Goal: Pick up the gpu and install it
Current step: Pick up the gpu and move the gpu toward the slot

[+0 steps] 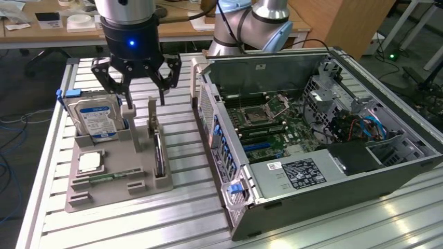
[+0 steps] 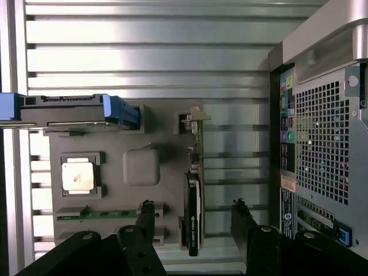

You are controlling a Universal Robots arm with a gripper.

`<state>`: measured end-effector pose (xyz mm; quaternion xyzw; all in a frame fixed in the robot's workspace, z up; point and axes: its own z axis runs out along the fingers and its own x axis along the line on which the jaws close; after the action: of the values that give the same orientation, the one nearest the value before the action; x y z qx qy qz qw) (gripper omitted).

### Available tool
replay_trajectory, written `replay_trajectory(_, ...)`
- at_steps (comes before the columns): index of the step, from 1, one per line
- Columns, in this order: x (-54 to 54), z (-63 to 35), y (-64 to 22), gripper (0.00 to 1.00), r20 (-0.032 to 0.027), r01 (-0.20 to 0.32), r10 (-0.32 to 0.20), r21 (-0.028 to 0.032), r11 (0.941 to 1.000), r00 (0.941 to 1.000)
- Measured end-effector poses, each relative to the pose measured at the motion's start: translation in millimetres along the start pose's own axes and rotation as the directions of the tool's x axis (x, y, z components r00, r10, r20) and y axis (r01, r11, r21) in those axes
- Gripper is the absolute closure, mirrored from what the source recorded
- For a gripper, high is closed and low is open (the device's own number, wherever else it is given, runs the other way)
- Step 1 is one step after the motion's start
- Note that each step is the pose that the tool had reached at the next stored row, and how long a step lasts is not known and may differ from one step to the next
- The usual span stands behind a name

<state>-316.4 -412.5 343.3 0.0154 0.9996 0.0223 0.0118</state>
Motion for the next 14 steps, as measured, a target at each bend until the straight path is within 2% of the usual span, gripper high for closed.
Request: replay_trajectory(14,0.2,12.7,-5.7,0.35,-0.0002,0.001,-0.001,0.0001,1.0,1.0)
